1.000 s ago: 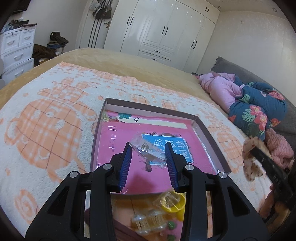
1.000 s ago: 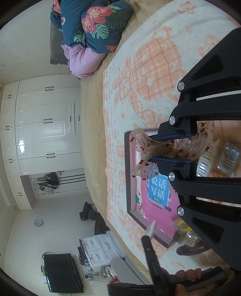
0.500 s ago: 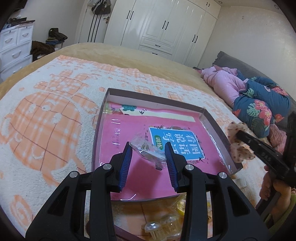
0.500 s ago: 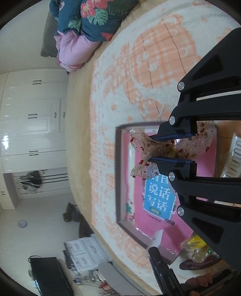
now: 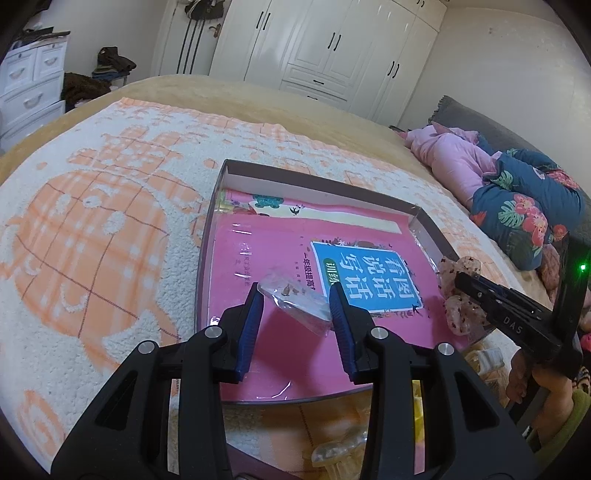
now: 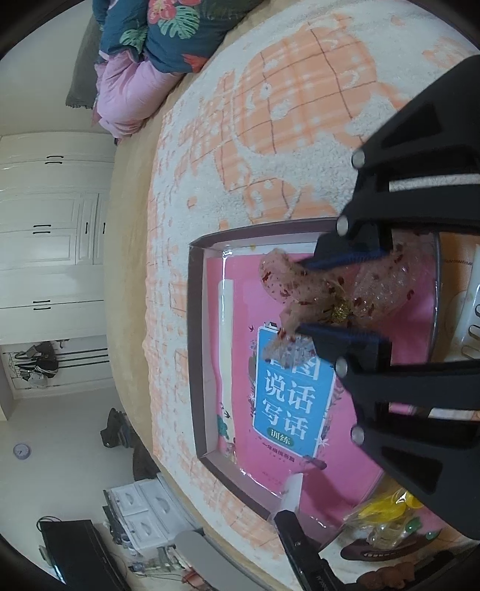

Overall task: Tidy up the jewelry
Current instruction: 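Carry the bow into the box and open the right gripper while the left carries the bag in, then release the clear bag into the box with the left gripper and withdraw both tools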

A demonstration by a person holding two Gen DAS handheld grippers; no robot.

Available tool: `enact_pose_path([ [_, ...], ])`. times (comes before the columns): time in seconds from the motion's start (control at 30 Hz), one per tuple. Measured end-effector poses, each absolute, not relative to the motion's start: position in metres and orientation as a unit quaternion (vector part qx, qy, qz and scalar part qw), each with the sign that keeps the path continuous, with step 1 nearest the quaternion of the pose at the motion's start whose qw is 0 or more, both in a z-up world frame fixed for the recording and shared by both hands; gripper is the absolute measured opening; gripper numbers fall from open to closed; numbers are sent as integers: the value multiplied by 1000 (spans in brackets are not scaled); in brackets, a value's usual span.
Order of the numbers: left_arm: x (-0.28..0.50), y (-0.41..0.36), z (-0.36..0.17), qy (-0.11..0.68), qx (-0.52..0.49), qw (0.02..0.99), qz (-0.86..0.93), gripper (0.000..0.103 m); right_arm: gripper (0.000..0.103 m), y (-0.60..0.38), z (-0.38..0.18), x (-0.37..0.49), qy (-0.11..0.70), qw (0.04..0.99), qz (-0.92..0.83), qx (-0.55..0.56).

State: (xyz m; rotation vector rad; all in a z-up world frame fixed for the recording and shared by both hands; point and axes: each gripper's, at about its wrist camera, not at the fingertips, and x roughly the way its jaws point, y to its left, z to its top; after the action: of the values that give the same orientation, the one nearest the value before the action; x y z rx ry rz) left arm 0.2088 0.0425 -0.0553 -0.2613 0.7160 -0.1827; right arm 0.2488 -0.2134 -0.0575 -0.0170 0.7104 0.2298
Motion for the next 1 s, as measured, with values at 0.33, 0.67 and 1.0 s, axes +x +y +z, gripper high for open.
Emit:
enact_pose_path([
  [0.33, 205, 42, -54, 350, -116, 925, -87, 30, 79, -217, -48, 233, 320, 942, 102, -7],
  [0.67, 197, 42, -45, 334, -102, 934, -80, 52, 89, -221, -33, 211, 285, 953, 101, -9],
  [1.0, 170, 39, -14, 279, -84, 953, -80, 75, 90, -223, -18, 192, 256, 960, 109, -6],
])
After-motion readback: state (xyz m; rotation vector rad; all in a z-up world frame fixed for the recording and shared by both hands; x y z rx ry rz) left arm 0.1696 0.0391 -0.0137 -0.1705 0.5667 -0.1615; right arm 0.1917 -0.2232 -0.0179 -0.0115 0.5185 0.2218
